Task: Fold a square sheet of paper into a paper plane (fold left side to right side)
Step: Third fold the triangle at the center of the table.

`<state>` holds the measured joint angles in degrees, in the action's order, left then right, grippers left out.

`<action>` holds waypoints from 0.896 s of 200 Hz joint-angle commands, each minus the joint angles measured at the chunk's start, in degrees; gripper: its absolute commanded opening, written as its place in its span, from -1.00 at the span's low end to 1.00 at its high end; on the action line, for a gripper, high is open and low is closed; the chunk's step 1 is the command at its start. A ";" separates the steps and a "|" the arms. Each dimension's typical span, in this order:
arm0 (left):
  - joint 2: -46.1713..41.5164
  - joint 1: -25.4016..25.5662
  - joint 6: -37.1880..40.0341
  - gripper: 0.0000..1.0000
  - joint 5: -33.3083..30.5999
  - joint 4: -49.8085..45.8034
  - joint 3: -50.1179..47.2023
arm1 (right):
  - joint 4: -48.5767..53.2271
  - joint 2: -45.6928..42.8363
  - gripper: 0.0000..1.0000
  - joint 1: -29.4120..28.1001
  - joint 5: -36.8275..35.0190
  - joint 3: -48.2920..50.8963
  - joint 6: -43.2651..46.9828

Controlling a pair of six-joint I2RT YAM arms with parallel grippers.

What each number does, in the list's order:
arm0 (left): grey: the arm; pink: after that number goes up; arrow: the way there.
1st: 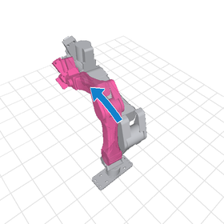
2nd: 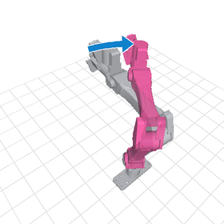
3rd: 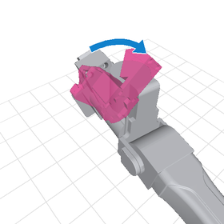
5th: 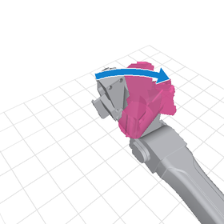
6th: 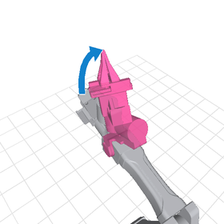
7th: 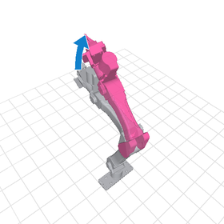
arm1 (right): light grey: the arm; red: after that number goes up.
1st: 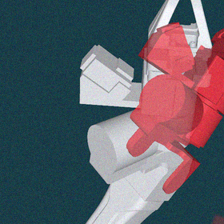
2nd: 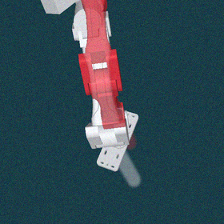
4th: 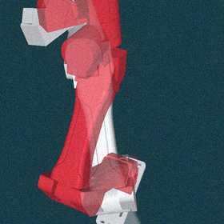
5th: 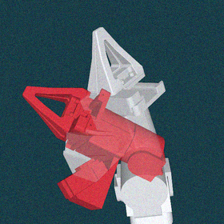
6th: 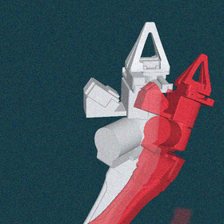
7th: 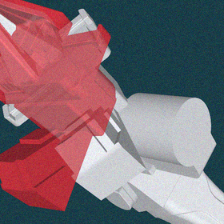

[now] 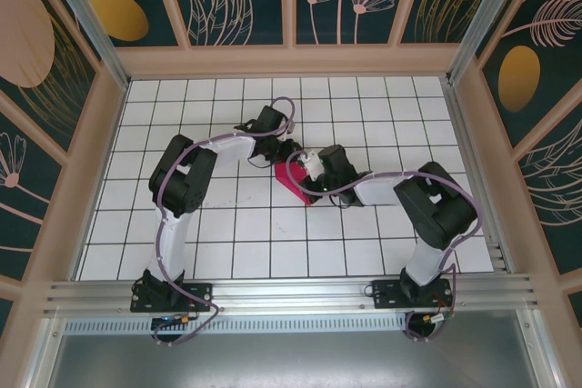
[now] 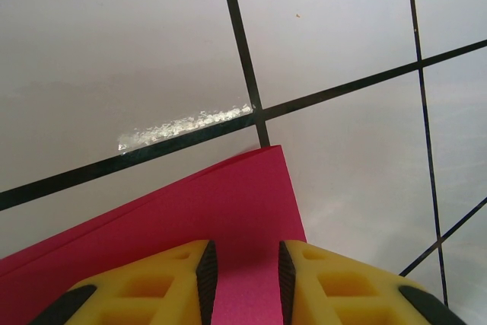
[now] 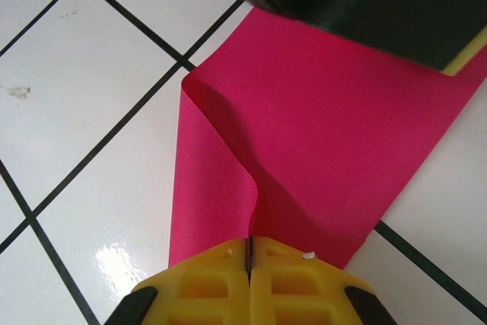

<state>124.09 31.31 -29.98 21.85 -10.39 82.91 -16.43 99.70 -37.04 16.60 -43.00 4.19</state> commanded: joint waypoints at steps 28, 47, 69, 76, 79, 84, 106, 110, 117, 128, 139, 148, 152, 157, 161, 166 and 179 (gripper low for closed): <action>2.65 0.88 1.06 -0.38 -0.93 -3.58 0.19 | 1.10 1.96 -1.00 1.02 1.15 -2.84 -0.94; 2.65 0.89 1.09 -0.38 -0.95 -3.58 0.18 | 1.78 2.69 -1.00 1.12 1.29 -3.45 -0.85; 2.65 0.95 1.06 -0.38 -0.93 -3.63 0.23 | 1.97 3.17 -1.00 1.09 1.44 -3.55 -1.15; 2.65 0.93 1.06 -0.38 -0.93 -3.58 0.23 | 2.01 3.20 -1.00 1.12 1.42 -3.45 -1.33; 2.65 0.88 1.09 -0.39 -0.97 -3.58 0.30 | 2.01 3.26 -1.00 1.11 1.35 -3.40 -1.37; 2.65 0.94 1.06 -0.39 -0.93 -3.58 0.30 | 1.97 3.27 -1.00 1.13 1.33 -3.34 -1.46; 2.65 0.94 1.06 -0.39 -1.00 -3.54 0.23 | 1.85 3.38 -1.00 1.23 1.15 -3.07 -1.63; 2.65 0.90 1.06 -0.39 -1.02 -3.56 0.15 | 1.96 3.47 -1.00 1.20 1.15 -3.04 -1.64; 2.69 0.94 1.11 -0.39 -0.95 -3.49 0.21 | 2.01 3.50 -1.00 1.18 1.15 -3.03 -1.72; 2.73 0.87 1.06 -0.39 -1.02 -3.49 0.16 | 2.17 3.55 -1.00 1.22 1.20 -3.02 -1.79; 2.73 0.95 1.06 -0.39 -0.94 -3.49 0.08 | 2.35 3.58 -1.00 1.18 1.07 -2.90 -1.89; 2.73 0.95 1.06 -0.39 -1.01 -3.45 0.14 | 2.34 3.52 -1.00 1.18 1.09 -2.78 -1.99; 2.70 0.90 1.08 -0.38 -1.02 -3.41 0.05 | 2.36 3.47 -1.00 1.25 1.07 -2.70 -2.07; 2.73 0.90 1.06 -0.39 -0.97 -3.41 0.06 | 2.28 3.37 -1.00 1.24 1.07 -2.51 -2.16; 2.73 0.92 1.10 -0.39 -1.13 -3.48 0.06 | 2.15 3.24 -1.00 1.22 1.07 -2.33 -2.25; 2.70 0.95 1.06 -0.39 -1.15 -3.43 0.01 | 1.97 3.10 -1.00 1.22 1.07 -2.19 -2.33; 2.80 0.95 1.06 -0.38 -1.11 -3.41 0.05 | 1.67 2.79 -1.00 1.28 0.90 -1.82 -2.49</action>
<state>124.14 31.31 -29.98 21.82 -10.52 82.96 -14.98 102.24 -36.29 16.62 -45.12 2.79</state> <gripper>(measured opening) 0.308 0.064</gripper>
